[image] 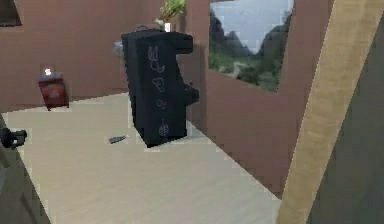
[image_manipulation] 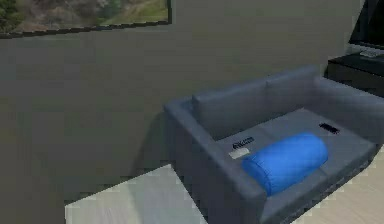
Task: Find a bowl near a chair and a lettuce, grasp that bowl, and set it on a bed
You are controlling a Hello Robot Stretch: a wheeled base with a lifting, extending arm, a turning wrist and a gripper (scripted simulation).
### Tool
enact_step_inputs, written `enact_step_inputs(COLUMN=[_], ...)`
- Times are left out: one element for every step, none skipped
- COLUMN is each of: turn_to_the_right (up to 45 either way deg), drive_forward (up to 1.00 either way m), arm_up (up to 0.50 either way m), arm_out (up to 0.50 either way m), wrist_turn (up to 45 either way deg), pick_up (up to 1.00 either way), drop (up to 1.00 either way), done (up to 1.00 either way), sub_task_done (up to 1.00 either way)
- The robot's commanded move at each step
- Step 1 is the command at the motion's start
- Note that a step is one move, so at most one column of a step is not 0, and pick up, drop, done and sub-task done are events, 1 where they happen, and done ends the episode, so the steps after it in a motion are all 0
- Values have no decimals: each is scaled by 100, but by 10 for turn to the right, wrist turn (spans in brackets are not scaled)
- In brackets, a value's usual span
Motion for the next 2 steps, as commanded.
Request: enact_step_inputs(turn_to_the_right=[-240,0], drive_forward=[0,100], arm_up=[0,0], arm_out=[0,0], wrist_turn=[0,0], pick_up=[0,0], drop=[0,0], done=[0,0], sub_task_done=[0,0])
